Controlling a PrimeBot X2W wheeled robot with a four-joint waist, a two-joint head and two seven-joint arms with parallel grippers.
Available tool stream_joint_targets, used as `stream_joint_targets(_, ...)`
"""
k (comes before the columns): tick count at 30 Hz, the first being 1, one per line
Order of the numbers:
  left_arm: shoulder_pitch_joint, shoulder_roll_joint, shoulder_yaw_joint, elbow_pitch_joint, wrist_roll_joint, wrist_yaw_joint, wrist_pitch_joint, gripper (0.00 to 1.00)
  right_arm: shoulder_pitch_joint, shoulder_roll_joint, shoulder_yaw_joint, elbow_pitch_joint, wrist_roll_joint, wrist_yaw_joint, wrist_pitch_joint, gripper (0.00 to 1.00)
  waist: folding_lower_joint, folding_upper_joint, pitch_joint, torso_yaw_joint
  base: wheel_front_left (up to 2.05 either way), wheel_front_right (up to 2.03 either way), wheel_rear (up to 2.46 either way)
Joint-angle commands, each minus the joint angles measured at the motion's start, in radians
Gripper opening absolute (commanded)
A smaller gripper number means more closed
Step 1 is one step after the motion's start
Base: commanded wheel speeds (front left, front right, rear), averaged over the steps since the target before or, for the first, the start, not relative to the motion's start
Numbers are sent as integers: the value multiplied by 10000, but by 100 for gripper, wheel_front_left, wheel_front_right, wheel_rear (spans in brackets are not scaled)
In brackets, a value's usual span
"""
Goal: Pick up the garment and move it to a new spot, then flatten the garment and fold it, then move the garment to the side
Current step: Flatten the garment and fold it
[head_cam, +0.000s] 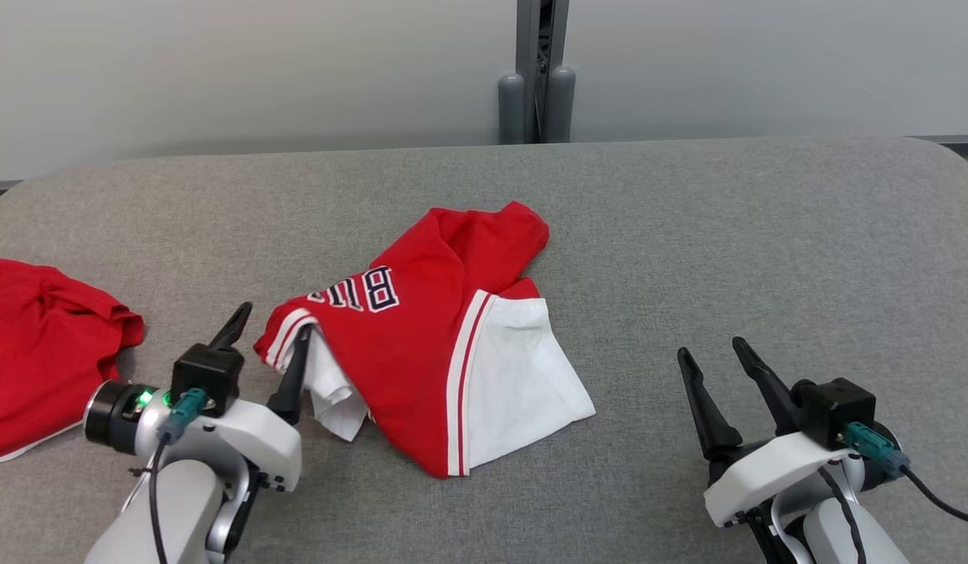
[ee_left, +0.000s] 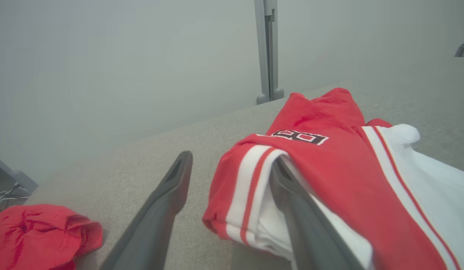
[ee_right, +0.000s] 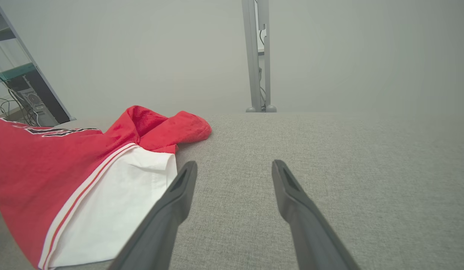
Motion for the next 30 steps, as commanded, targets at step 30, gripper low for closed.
stream_joint_targets(30,-953,-1125,-2115,495,1066,-501,2777,100,-368,100,80,225,95,1,-132,100,0,0,510,-1113,0,0,0)
